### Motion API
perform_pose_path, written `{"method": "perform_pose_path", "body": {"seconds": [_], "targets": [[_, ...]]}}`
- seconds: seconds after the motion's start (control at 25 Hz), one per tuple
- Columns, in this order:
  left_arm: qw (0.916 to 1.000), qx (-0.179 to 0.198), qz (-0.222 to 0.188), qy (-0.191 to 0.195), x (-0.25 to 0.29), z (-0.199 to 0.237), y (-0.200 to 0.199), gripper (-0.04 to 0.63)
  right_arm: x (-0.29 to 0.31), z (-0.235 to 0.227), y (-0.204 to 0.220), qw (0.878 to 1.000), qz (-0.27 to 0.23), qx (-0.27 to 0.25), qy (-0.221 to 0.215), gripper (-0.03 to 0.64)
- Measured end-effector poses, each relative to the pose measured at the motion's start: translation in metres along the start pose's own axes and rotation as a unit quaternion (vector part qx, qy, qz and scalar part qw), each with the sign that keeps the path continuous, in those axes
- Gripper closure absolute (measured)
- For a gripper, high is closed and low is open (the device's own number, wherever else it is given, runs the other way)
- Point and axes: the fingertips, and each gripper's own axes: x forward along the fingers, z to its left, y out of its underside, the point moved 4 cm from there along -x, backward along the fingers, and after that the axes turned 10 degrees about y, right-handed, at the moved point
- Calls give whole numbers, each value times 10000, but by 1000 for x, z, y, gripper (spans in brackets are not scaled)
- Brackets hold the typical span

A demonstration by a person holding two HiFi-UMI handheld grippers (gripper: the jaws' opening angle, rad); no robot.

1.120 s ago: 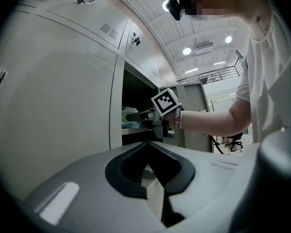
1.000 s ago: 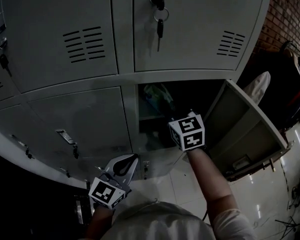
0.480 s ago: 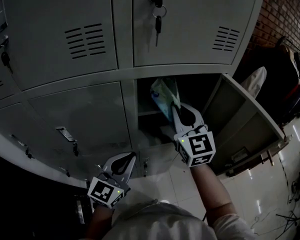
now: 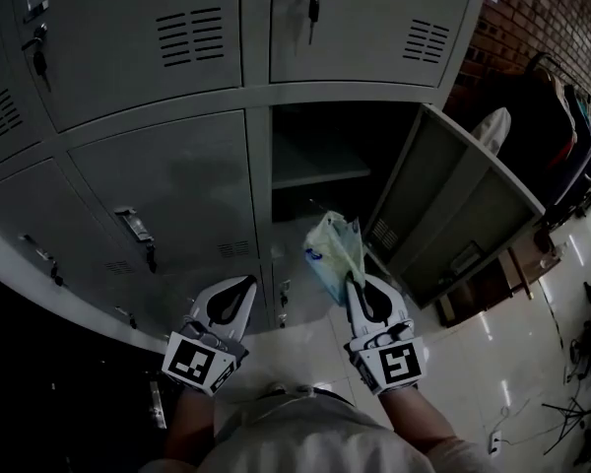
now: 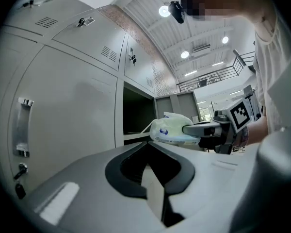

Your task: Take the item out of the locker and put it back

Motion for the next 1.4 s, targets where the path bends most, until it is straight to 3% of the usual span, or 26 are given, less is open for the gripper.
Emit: {"method": "perform_pose_path", "body": {"seconds": [0.28,0.56,0.84,1.4], "targets": [[10000,-2,12,-74,-15,-53,-3,594,-43,-2,2,9995,46,14,-311,609],[9985,-149,-4,-535,-24,-128,-2,594,-108,-17,6,9962,194,206,-829,608],[9987,-176,92,-477,-31,-200,-2,594,-173,-28,13,9941,350,117,-1023,608],[9996,-28,75,-276,-55,-230,-17,594,-198,-7,-4,9939,230,239,-1056,607]]}}
